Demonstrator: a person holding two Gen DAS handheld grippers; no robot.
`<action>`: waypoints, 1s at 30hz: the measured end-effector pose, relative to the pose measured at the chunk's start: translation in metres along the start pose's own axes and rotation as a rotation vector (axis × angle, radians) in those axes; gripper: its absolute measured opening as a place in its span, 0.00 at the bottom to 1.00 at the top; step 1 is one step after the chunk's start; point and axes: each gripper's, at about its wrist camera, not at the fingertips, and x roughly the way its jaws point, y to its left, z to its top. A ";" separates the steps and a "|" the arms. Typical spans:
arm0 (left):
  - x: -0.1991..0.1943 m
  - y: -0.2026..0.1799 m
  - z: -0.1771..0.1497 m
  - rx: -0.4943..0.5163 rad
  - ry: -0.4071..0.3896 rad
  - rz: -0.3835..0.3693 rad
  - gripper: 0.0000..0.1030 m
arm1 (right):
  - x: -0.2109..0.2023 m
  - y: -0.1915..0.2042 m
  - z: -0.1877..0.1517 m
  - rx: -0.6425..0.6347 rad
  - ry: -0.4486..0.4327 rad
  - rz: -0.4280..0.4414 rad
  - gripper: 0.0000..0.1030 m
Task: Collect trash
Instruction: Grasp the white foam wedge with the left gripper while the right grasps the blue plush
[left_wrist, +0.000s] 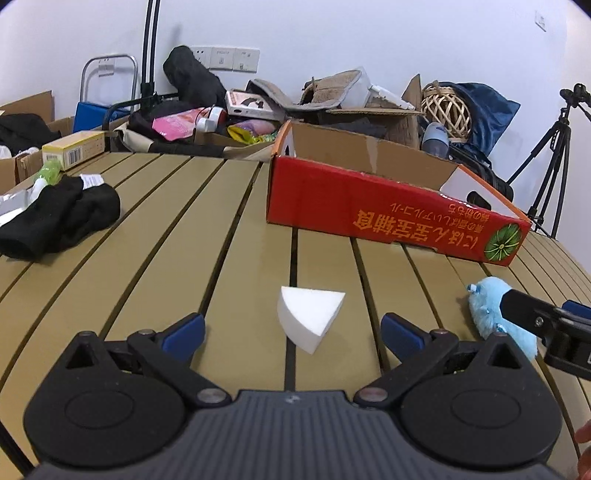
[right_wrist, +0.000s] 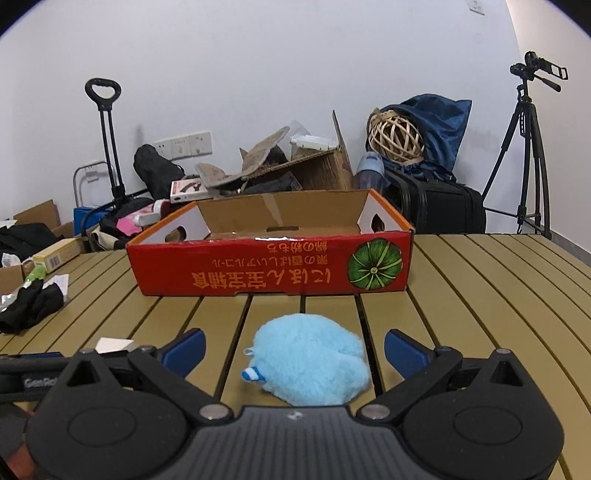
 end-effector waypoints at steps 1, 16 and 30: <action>0.001 0.001 0.000 -0.007 0.005 0.004 1.00 | 0.002 0.000 0.000 -0.001 0.007 -0.002 1.00; 0.003 0.001 0.000 -0.016 0.016 0.023 1.00 | 0.025 -0.008 -0.002 0.059 0.091 0.016 0.94; 0.002 0.000 0.000 -0.010 0.017 0.028 1.00 | 0.020 -0.009 -0.003 0.060 0.061 0.037 0.42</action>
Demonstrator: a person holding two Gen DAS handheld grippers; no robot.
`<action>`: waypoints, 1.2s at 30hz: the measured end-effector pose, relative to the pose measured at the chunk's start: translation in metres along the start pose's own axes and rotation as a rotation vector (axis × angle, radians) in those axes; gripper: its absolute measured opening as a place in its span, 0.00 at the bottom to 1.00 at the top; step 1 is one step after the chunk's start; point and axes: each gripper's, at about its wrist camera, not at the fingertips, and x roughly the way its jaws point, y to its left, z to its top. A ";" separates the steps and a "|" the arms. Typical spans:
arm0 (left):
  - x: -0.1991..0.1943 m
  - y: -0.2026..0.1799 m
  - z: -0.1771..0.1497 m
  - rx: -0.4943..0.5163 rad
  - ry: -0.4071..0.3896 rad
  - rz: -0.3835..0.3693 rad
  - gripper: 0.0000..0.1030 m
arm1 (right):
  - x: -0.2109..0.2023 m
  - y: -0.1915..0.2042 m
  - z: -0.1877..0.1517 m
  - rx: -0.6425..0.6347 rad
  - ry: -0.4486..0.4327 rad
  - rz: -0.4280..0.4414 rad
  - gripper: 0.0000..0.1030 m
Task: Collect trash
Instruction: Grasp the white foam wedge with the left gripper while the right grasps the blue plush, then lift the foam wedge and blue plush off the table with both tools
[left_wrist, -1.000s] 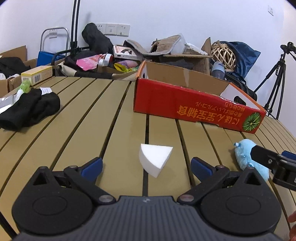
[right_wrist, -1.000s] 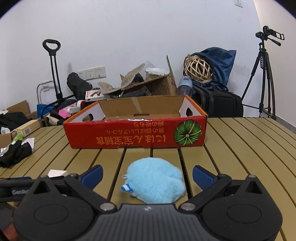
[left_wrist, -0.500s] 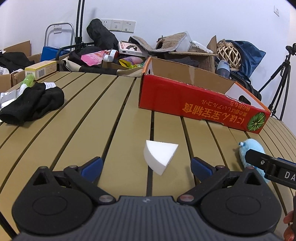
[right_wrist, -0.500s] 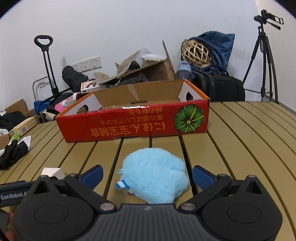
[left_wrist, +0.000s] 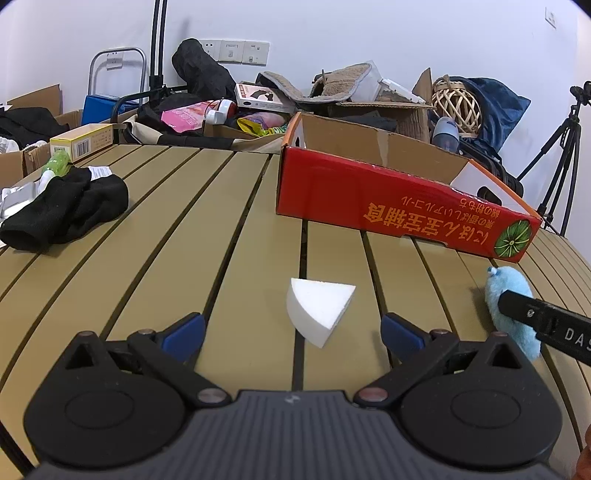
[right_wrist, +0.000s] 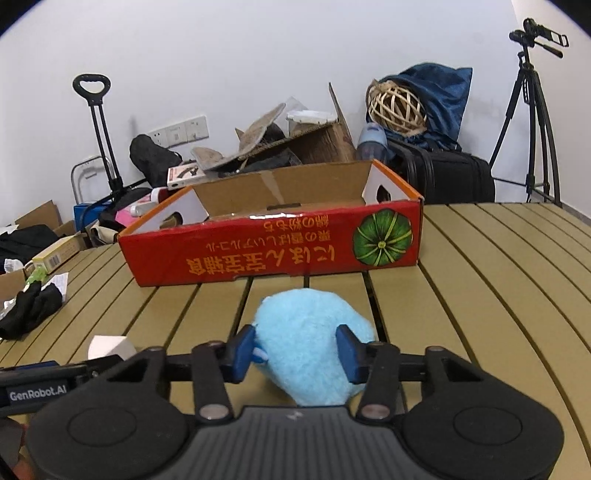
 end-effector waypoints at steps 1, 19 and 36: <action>0.000 0.000 0.000 0.000 0.000 0.000 1.00 | -0.001 0.000 0.000 0.001 -0.008 0.002 0.40; 0.005 -0.013 0.005 0.060 -0.019 0.040 0.84 | -0.020 0.015 -0.003 -0.088 -0.124 -0.033 0.34; 0.000 -0.006 0.004 0.022 -0.051 -0.047 0.30 | -0.024 0.022 -0.003 -0.121 -0.142 -0.035 0.34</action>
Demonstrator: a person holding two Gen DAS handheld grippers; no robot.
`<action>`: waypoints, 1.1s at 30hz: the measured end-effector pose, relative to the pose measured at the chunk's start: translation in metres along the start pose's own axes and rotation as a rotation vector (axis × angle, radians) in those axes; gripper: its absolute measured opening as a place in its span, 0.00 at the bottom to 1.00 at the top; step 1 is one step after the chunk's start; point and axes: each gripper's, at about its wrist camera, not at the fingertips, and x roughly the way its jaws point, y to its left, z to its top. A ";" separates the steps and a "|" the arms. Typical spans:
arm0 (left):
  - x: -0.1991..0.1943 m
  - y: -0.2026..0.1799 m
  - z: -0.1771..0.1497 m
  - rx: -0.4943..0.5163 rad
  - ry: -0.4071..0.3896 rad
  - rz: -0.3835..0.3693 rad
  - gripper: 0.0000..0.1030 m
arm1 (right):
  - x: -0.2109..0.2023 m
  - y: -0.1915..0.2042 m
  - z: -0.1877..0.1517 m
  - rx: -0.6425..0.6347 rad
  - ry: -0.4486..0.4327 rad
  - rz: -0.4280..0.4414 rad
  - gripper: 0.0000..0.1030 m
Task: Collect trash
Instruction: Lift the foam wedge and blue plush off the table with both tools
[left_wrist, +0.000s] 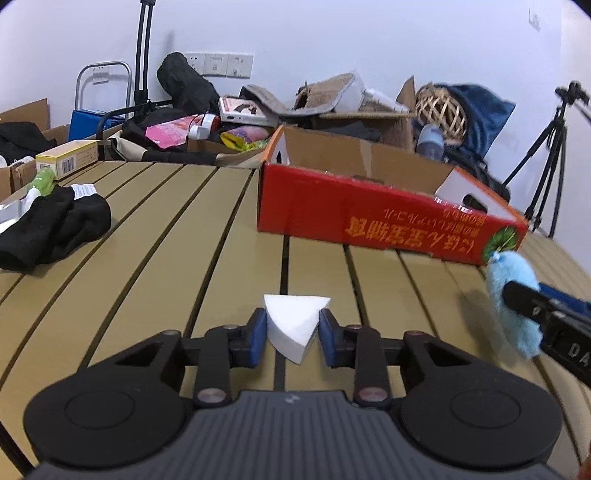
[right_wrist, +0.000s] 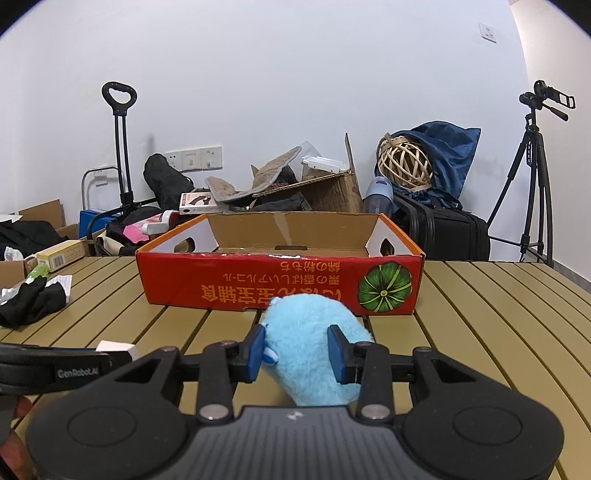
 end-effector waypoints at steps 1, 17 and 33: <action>-0.001 0.001 0.000 -0.004 -0.007 -0.005 0.30 | 0.000 0.000 0.000 0.001 -0.001 0.000 0.34; -0.014 -0.002 -0.001 0.003 -0.087 -0.018 0.30 | -0.005 0.002 -0.001 -0.011 -0.029 0.005 0.34; -0.026 0.003 -0.003 -0.020 -0.145 -0.014 0.30 | -0.017 0.002 -0.003 -0.009 -0.072 0.024 0.34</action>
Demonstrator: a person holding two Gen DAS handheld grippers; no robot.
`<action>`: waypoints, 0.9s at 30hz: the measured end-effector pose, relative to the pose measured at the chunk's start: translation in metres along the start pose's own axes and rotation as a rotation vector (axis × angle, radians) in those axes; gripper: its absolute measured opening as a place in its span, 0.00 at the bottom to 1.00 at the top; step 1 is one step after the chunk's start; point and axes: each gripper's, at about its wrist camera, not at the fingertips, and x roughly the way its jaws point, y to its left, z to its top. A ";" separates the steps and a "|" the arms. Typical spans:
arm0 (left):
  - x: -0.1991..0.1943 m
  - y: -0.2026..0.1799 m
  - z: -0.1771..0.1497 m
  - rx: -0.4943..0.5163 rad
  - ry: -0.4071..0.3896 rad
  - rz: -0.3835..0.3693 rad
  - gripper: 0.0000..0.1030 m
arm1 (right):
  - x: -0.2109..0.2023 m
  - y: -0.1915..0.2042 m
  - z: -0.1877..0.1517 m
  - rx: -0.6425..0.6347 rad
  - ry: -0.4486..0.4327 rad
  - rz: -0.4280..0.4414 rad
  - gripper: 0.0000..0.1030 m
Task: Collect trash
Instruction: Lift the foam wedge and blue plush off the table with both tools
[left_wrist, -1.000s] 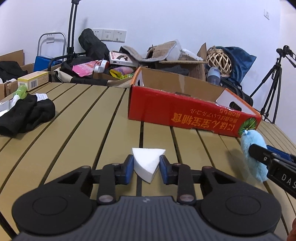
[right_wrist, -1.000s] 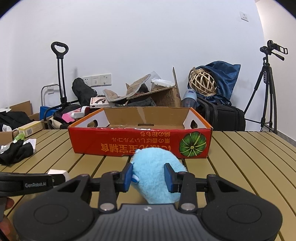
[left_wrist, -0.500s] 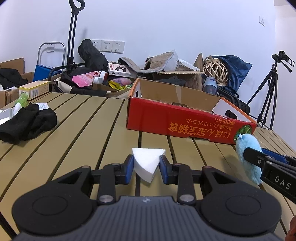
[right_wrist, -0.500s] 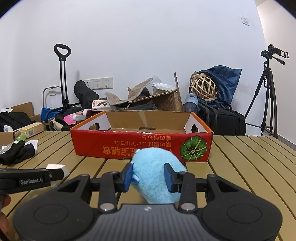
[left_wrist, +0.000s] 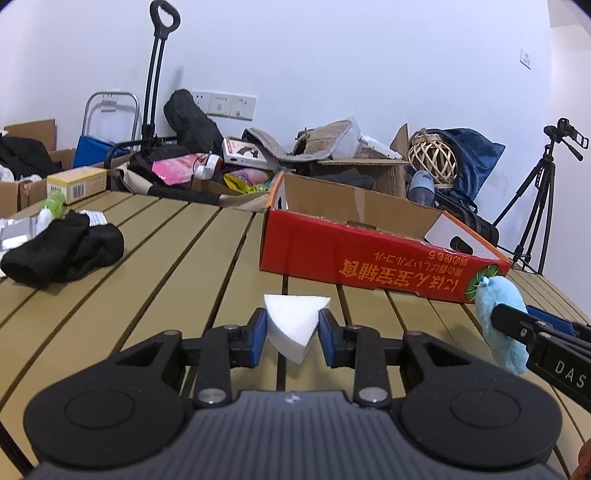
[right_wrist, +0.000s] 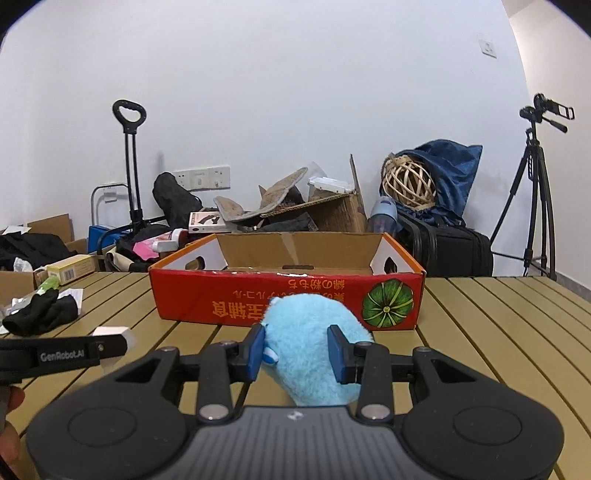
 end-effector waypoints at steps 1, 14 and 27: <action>-0.001 -0.001 0.000 0.007 -0.006 0.004 0.30 | -0.001 0.001 0.000 -0.006 -0.002 0.003 0.34; -0.021 -0.006 0.003 0.028 -0.035 0.003 0.30 | -0.021 0.004 0.004 -0.041 -0.033 0.017 0.34; -0.072 -0.012 0.010 -0.004 -0.079 -0.051 0.30 | -0.063 0.007 0.009 -0.043 -0.086 0.042 0.34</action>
